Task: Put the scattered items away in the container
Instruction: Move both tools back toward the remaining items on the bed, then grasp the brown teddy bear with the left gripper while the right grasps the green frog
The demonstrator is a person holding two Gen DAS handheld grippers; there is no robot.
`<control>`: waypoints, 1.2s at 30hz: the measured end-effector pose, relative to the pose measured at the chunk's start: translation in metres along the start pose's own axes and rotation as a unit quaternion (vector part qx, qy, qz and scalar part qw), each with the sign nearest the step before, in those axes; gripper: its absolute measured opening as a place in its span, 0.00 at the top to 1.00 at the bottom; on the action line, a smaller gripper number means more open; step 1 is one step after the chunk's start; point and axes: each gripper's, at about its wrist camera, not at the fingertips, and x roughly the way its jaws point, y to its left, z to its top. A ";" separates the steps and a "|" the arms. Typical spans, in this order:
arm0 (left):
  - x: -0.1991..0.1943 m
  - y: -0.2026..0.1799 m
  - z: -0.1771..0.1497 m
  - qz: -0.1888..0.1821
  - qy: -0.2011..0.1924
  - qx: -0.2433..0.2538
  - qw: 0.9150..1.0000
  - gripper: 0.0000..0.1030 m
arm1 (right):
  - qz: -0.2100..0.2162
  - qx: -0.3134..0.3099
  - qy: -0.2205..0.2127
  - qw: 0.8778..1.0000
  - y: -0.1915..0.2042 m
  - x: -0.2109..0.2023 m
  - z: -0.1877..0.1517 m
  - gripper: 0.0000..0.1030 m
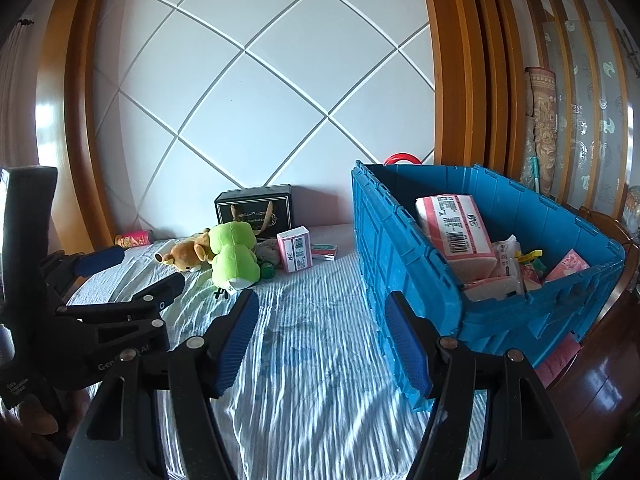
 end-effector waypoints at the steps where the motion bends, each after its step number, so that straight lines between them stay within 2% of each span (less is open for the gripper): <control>1: 0.004 0.007 -0.002 -0.001 0.001 0.001 1.000 0.23 | 0.001 -0.001 0.002 1.000 0.006 0.005 0.001 0.37; 7: 0.042 0.065 -0.030 -0.006 0.024 -0.002 1.000 0.23 | 0.008 -0.007 0.014 1.000 0.050 0.043 0.012 0.37; 15: 0.101 0.166 -0.052 0.024 0.070 -0.012 0.997 0.23 | 0.028 -0.001 0.023 0.999 0.121 0.105 0.036 0.37; 17: 0.112 0.181 -0.047 0.029 0.071 -0.012 0.997 0.23 | 0.032 -0.001 0.026 0.999 0.136 0.118 0.038 0.37; 20: 0.130 0.203 -0.039 0.036 0.074 -0.012 0.997 0.23 | 0.039 -0.011 0.051 0.998 0.156 0.149 0.045 0.26; 27: 0.170 0.241 -0.004 0.056 0.070 -0.008 0.996 0.23 | 0.066 -0.035 0.057 0.996 0.190 0.220 0.077 0.26; 29: 0.182 0.250 0.007 0.060 0.070 -0.004 0.996 0.22 | 0.074 -0.043 0.072 0.994 0.196 0.249 0.084 0.26; 36: 0.255 0.280 0.017 0.035 0.104 0.016 0.994 0.19 | 0.092 -0.059 0.141 0.984 0.200 0.351 0.085 0.25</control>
